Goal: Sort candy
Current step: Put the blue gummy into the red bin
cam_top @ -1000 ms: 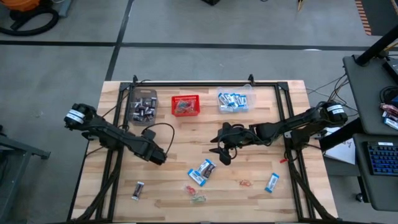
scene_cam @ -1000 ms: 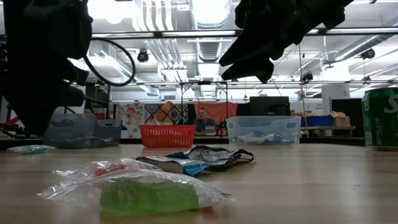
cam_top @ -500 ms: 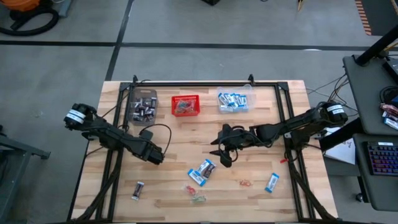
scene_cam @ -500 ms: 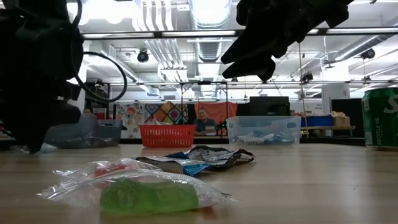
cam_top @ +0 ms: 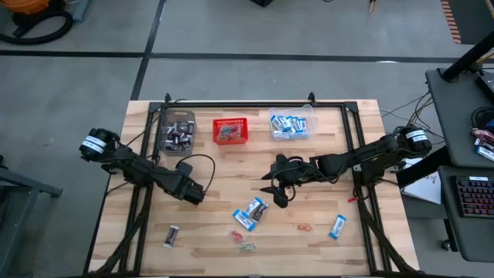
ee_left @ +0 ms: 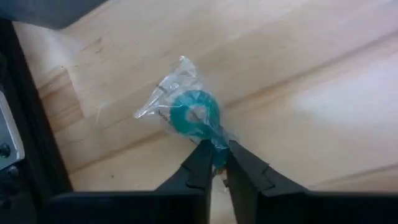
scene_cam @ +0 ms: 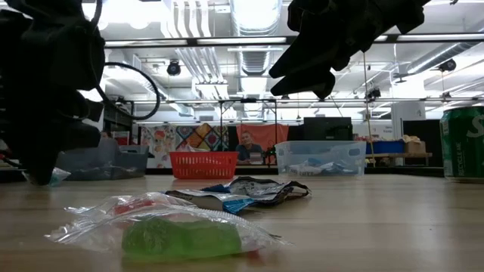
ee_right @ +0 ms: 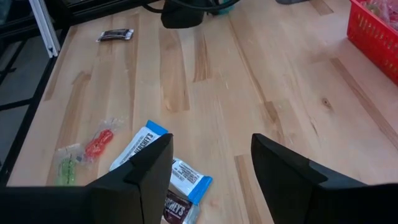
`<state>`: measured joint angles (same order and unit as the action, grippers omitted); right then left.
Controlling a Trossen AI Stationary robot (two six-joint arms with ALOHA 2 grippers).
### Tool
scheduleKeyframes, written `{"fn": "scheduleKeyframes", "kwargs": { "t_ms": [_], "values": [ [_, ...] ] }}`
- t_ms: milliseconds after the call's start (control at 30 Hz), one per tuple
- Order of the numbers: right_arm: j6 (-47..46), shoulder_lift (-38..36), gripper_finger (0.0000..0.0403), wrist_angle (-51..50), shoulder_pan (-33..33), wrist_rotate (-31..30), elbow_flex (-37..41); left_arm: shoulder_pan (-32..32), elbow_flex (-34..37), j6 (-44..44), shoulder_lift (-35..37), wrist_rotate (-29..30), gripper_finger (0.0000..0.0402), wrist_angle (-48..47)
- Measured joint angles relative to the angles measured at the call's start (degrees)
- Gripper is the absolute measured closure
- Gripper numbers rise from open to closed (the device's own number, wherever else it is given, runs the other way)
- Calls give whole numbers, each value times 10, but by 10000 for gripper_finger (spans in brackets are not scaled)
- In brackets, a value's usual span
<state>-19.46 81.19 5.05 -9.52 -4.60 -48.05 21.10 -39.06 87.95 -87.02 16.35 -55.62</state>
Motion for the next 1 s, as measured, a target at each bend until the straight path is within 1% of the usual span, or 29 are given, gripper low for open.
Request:
{"fn": "scheduleKeyframes", "kwargs": {
  "t_ms": [67,100,200,267,333,433,567,633,700,733,767,800,867,933,1000],
  "values": [
    [0,0,197,0,0,0,0,0,-8,-7,0,-1,395,-4],
    [0,0,197,0,0,0,0,0,-14,-15,0,-1,395,-4],
    [0,0,197,0,-3,-1,1,1,-38,-59,2,1,394,-4],
    [0,0,197,-1,-6,-1,3,1,-60,-96,5,16,399,-4],
    [0,0,197,0,-7,-1,4,1,-89,-138,7,49,400,-4],
    [0,0,197,0,-9,-1,4,-5,-135,-217,10,120,400,1],
    [1,0,197,0,-13,-1,4,-43,-197,-340,16,213,401,18],
    [2,0,197,0,-15,-1,4,-74,-221,-414,17,239,401,37],
    [2,0,197,-1,-16,0,4,-112,-232,-506,17,245,401,81],
    [2,0,197,-1,-17,0,4,-133,-233,-556,17,237,401,117],
    [2,0,197,-1,-18,0,4,-156,-233,-612,17,212,401,162],
    [1,0,197,-1,-20,0,4,-180,-228,-667,17,174,401,210],
    [0,0,197,0,-22,-1,4,-231,-215,-762,17,73,401,298],
    [0,0,197,-1,-26,-1,5,-282,-204,-823,11,-16,402,362],
    [-1,0,197,0,-29,0,5,-326,-200,-846,3,-67,401,390]
  ]
}}
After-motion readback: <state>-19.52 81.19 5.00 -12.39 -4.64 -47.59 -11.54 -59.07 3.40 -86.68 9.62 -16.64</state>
